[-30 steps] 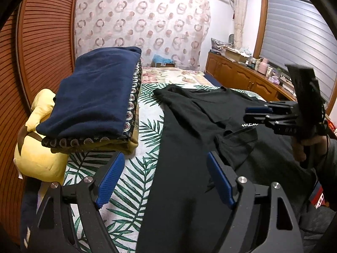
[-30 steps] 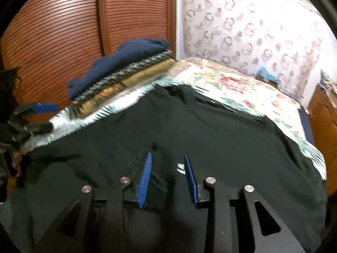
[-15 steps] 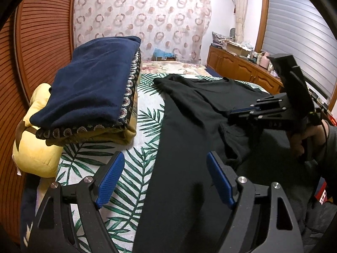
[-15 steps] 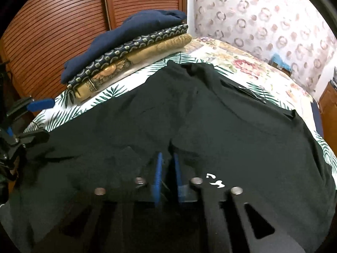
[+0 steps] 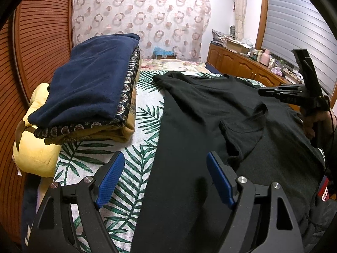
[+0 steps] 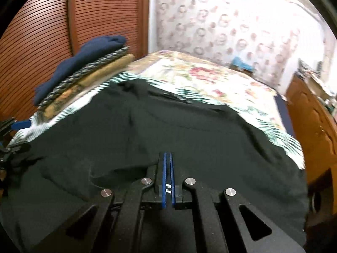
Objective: Fold small clothes
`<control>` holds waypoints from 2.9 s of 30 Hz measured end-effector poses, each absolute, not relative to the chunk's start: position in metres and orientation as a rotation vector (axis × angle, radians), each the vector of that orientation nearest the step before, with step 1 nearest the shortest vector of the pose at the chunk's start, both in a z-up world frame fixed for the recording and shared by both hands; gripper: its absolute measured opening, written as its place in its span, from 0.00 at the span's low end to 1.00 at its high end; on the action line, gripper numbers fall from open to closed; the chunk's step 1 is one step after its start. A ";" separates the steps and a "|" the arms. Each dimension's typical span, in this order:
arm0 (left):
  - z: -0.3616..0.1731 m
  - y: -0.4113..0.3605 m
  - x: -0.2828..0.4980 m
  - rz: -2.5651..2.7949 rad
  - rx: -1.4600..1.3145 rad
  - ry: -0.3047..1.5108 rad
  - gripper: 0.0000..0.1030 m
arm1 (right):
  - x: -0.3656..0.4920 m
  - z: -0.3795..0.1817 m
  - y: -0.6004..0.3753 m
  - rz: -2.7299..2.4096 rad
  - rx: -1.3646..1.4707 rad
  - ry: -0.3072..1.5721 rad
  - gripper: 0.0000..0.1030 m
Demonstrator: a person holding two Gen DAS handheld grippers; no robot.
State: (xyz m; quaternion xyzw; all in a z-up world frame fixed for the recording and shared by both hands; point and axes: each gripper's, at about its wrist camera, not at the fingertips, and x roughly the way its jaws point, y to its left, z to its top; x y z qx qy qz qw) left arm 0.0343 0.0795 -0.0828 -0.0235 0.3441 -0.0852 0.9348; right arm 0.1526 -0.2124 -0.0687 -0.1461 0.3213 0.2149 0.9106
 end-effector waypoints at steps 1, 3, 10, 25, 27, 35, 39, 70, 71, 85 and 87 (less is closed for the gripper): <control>-0.083 0.079 0.034 -0.174 -0.048 0.703 0.78 | 0.150 -0.069 -0.213 0.431 -0.298 0.656 0.03; -0.083 0.079 0.034 -0.173 -0.048 0.704 0.78 | 0.146 -0.068 -0.210 0.412 -0.295 0.644 0.03; -0.083 0.080 0.034 -0.174 -0.051 0.701 0.78 | 0.129 -0.070 -0.169 0.549 -0.262 0.607 0.41; -0.082 0.082 0.030 -0.175 -0.070 0.696 0.78 | 0.128 -0.129 -0.058 0.815 -0.363 0.777 0.30; -0.082 0.082 0.030 -0.174 -0.069 0.696 0.78 | 0.133 -0.124 -0.064 0.830 -0.371 0.779 0.15; -0.081 0.082 0.029 -0.174 -0.072 0.694 0.78 | 0.103 -0.110 -0.103 0.843 -0.303 0.710 0.06; -0.082 0.082 0.030 -0.174 -0.070 0.695 0.78 | 0.085 -0.117 -0.115 0.839 -0.265 0.720 0.06; -0.082 0.078 0.030 -0.175 -0.066 0.700 0.78 | 0.123 -0.118 -0.084 0.641 -0.366 0.787 0.28; -0.082 0.078 0.030 -0.176 -0.067 0.700 0.78 | 0.126 -0.123 -0.085 0.639 -0.380 0.804 0.28; -0.069 0.070 0.034 -0.200 -0.063 0.681 0.78 | 0.094 -0.108 -0.164 0.490 -0.315 0.826 0.28; -0.062 0.065 0.038 -0.210 -0.054 0.669 0.78 | 0.090 -0.104 -0.166 0.481 -0.291 0.798 0.28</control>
